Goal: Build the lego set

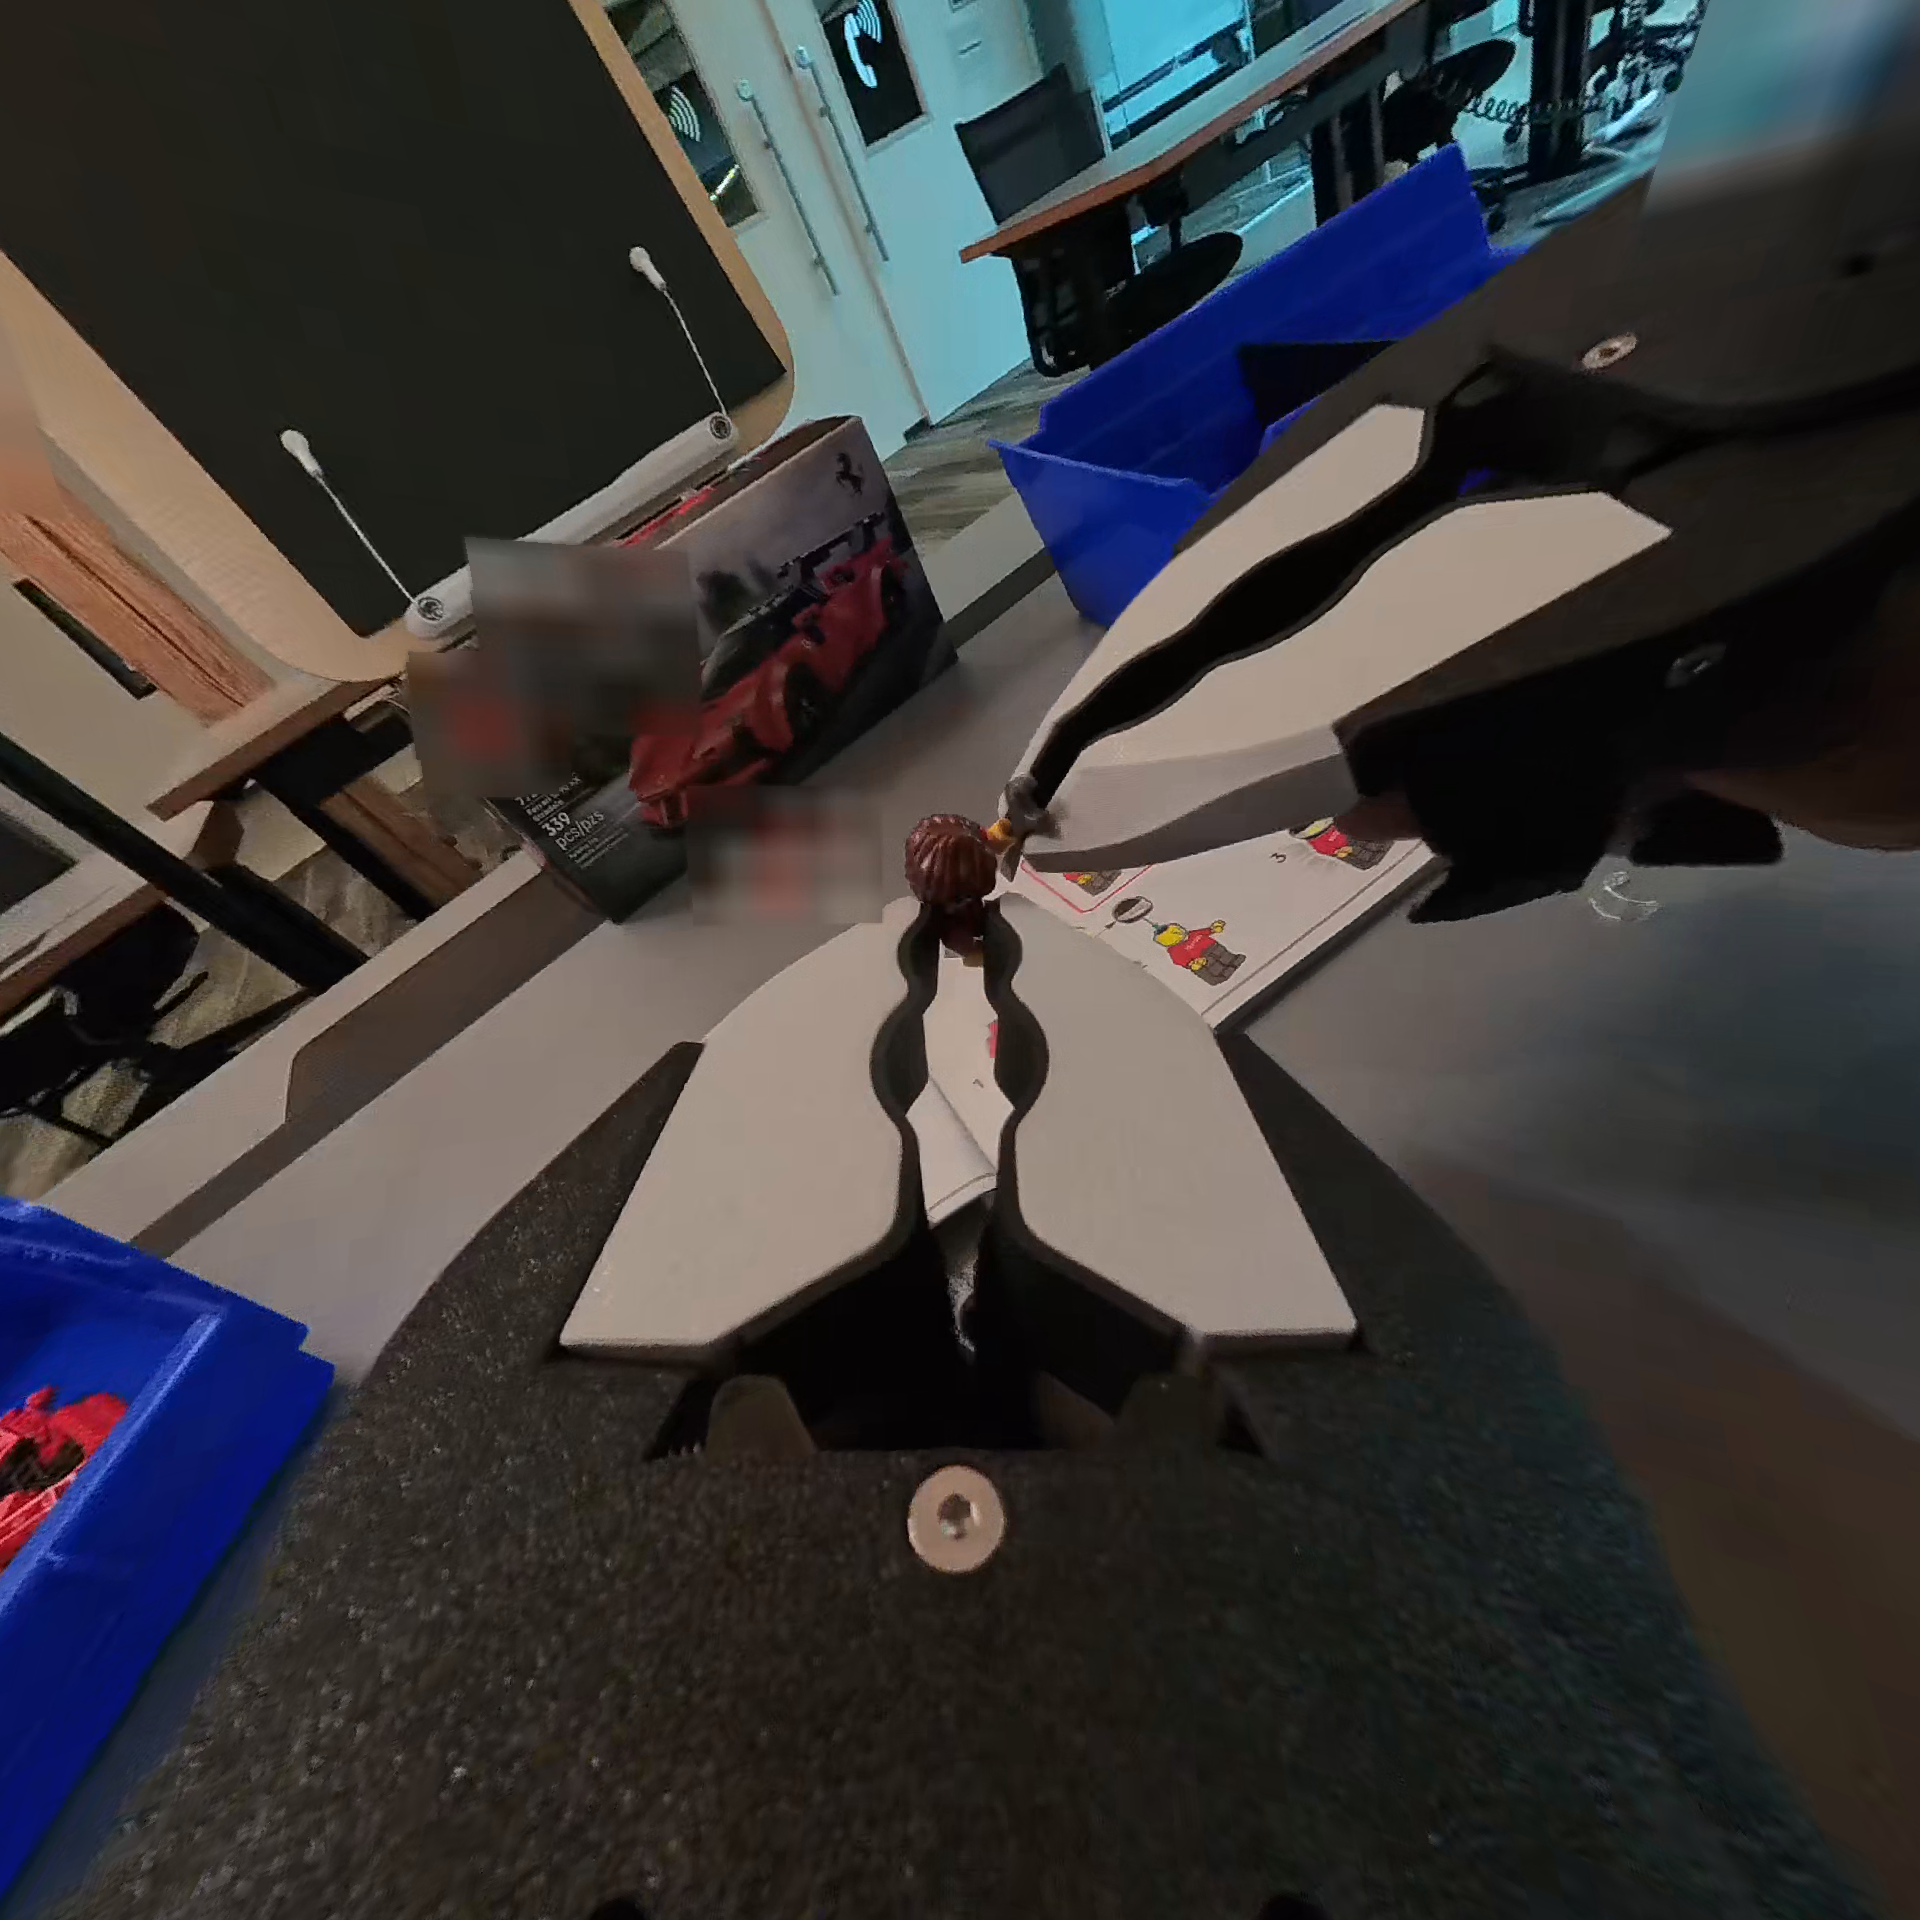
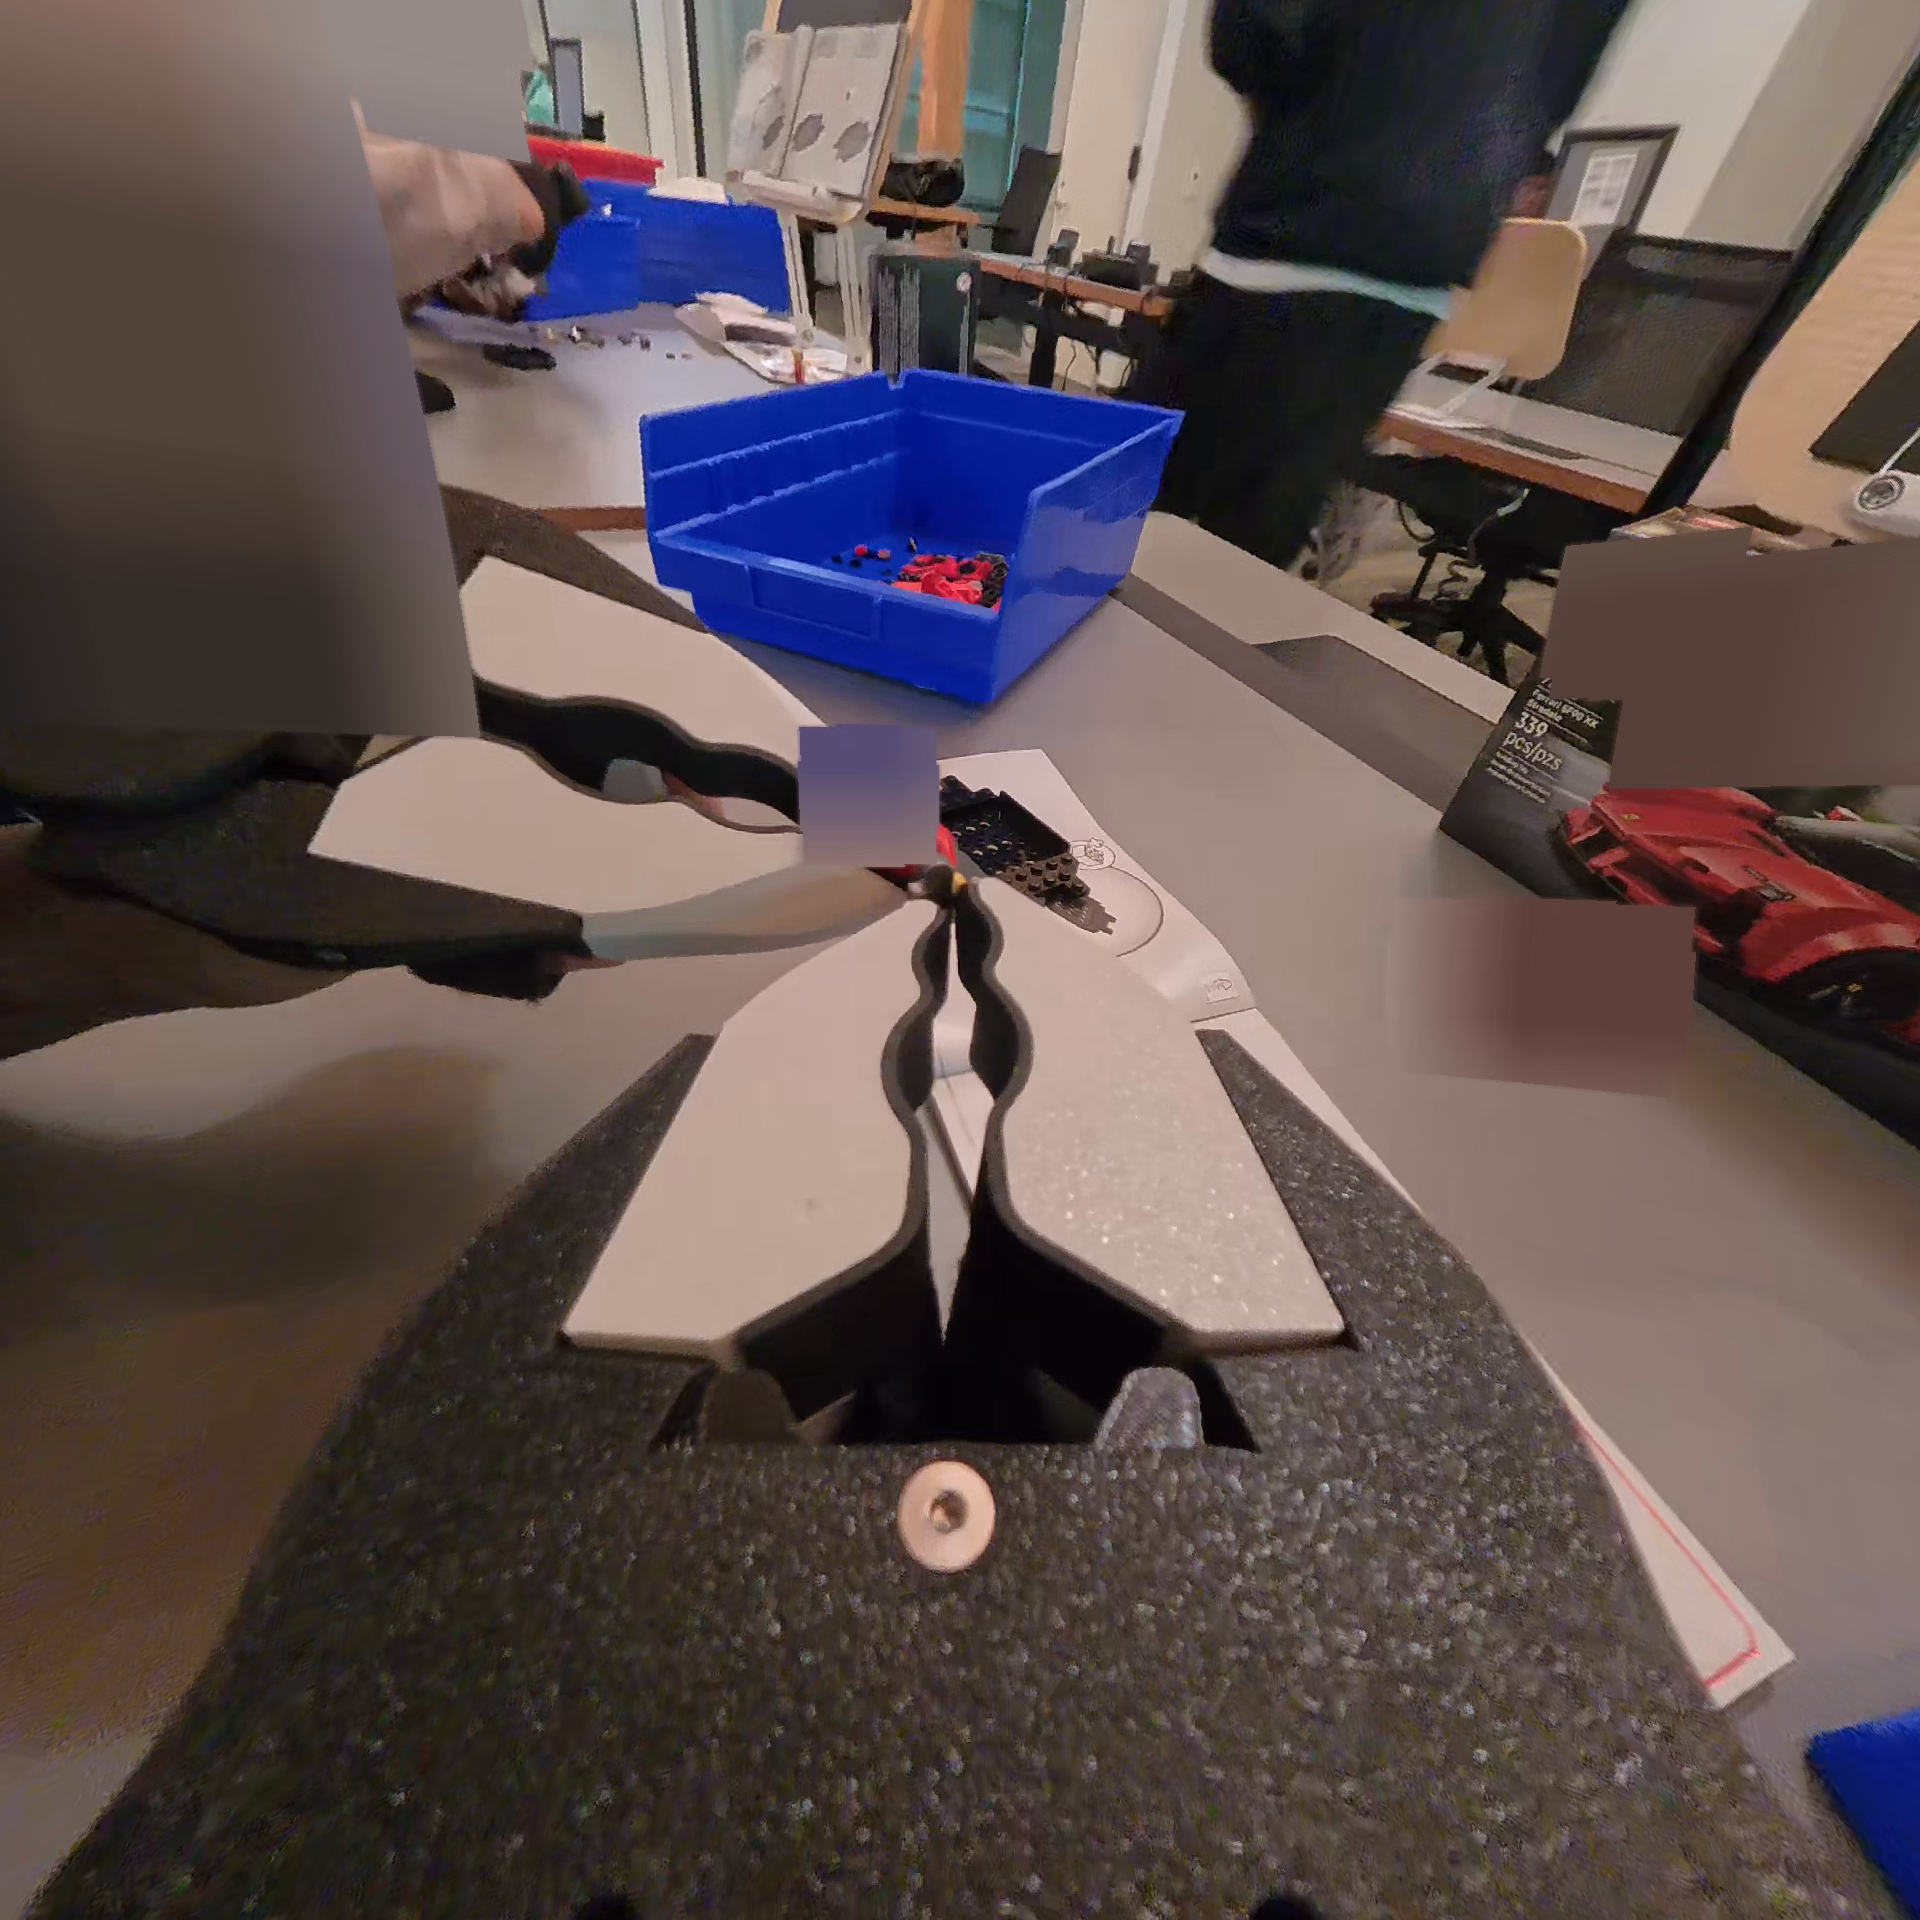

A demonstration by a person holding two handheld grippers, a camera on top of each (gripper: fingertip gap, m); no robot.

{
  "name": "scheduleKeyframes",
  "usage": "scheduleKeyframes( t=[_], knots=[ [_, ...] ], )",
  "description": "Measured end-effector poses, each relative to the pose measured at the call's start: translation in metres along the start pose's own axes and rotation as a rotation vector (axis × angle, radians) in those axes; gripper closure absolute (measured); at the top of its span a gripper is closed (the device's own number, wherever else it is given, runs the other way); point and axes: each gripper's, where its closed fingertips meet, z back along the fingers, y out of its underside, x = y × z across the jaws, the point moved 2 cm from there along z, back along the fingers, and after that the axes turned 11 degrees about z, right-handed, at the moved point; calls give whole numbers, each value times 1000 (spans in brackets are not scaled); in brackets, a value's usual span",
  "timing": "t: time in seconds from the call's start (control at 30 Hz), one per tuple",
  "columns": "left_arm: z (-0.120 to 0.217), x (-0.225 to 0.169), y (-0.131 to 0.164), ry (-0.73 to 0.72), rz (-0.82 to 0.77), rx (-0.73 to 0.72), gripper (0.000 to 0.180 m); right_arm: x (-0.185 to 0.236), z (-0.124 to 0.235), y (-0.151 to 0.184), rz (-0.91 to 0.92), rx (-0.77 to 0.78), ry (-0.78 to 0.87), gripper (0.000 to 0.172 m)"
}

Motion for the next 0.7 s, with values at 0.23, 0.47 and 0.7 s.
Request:
scheduleKeyframes(
  t=[0.23,0.47,0.7],
  knots=[
    [-5,-8,4,-37,-138,47,173,0,3,-3,-108,-112,10,172],
    [-20,4,18,44,202,76,173,-22,2,6,-141,-87,25,172],
    [-18,24,22,281,869,-26,173,-33,0,38,-320,34,-11,172]
  ],
)
